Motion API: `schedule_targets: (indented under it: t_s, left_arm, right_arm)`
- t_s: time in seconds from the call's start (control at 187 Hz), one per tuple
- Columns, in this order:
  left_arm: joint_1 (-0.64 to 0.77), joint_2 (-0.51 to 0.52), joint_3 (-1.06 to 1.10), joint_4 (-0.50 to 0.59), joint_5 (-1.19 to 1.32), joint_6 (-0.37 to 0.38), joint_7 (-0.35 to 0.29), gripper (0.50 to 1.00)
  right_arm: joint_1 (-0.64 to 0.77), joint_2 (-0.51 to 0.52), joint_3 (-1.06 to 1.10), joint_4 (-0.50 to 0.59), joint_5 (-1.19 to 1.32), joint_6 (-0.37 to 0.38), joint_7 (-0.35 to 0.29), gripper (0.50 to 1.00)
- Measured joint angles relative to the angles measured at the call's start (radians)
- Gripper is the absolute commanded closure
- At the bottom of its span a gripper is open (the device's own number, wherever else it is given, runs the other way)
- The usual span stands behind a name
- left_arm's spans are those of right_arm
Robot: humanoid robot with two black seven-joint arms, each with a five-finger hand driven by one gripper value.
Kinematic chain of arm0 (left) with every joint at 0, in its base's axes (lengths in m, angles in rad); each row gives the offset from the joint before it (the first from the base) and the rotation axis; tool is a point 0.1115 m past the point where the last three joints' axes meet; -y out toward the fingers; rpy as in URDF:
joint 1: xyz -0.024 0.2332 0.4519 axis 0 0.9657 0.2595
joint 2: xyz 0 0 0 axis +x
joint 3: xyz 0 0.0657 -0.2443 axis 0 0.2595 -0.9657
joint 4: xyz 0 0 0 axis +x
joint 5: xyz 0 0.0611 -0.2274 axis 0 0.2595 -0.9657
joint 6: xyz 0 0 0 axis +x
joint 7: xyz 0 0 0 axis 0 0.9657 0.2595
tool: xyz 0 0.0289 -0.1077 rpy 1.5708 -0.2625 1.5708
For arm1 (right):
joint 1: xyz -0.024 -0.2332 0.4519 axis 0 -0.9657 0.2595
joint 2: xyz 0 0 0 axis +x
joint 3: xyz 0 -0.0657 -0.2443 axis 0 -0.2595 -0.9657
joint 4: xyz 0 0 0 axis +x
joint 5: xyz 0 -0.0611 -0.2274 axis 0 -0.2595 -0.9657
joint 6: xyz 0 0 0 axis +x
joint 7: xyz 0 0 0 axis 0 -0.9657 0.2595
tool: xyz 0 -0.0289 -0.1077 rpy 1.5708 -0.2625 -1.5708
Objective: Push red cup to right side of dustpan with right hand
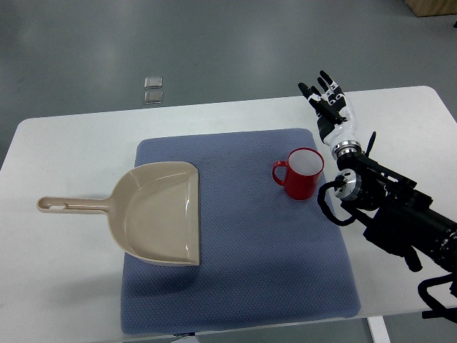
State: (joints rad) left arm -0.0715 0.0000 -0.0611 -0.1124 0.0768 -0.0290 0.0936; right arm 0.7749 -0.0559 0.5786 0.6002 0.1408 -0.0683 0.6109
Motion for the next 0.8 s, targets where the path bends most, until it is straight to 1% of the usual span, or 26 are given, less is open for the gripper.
schedule_targets:
  t_s: [0.802]
  left_arm:
    - [0.006, 0.000, 0.000, -0.006, 0.001, -0.002, 0.000, 0.500]
  right_arm:
    - [-0.003, -0.033, 0.000, 0.000, -0.001, 0.001, 0.000, 0.574]
